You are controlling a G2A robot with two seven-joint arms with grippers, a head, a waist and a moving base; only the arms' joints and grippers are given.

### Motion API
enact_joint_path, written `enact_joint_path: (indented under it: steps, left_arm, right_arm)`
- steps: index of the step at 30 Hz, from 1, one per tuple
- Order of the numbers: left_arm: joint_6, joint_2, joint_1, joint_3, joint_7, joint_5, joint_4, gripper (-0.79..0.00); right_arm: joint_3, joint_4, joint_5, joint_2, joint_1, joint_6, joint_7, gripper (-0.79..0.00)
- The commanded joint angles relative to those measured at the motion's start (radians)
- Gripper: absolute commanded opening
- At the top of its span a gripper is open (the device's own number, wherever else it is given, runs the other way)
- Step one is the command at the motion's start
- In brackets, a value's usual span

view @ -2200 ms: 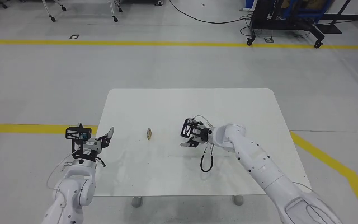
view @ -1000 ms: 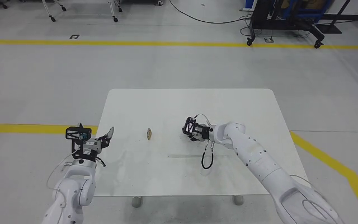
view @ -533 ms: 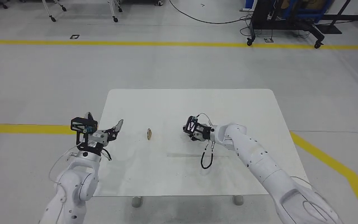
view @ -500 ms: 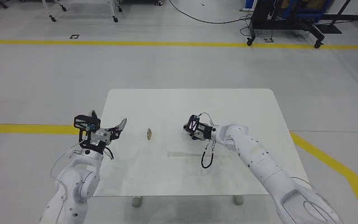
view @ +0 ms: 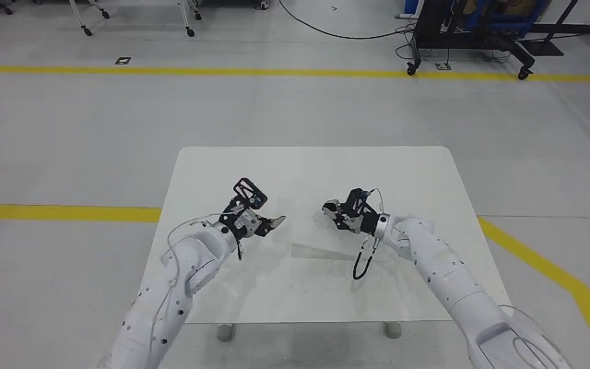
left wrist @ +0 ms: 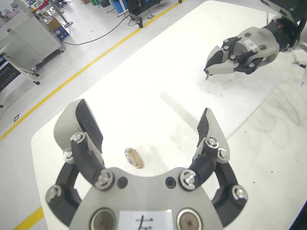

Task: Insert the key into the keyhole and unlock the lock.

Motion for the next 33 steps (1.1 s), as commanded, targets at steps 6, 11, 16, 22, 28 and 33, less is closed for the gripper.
enact_joint_path:
  steps: [6,11,16,22,28,33]
  left_arm:
    - [0.054,-0.029,-0.094,0.114,-0.027,0.028,0.124,0.000]
    - [0.124,-0.054,-0.156,0.178,-0.026,0.052,0.218,0.000]
    - [0.175,-0.075,-0.196,0.214,-0.023,0.045,0.301,0.000]
    - [0.188,-0.087,-0.213,0.229,-0.012,0.046,0.341,0.000]
    - [0.240,-0.083,-0.214,0.157,0.061,0.008,0.288,0.000]
    - [0.262,-0.054,-0.123,-0.029,0.129,-0.096,0.103,0.000]
  right_arm:
    - [-0.014,0.043,-0.016,-0.004,0.013,-0.006,-0.110,-0.785]
    - [-0.031,0.098,-0.022,-0.010,0.029,-0.012,-0.162,-0.785]
    - [-0.048,0.160,-0.016,-0.019,0.048,-0.040,-0.227,-0.785]
    - [-0.061,0.216,-0.027,-0.024,0.070,-0.057,-0.318,-0.785]
    - [-0.074,0.249,-0.034,-0.028,0.097,-0.089,-0.345,-0.785]
    - [-0.076,0.251,-0.036,-0.029,0.101,-0.094,-0.333,-0.785]
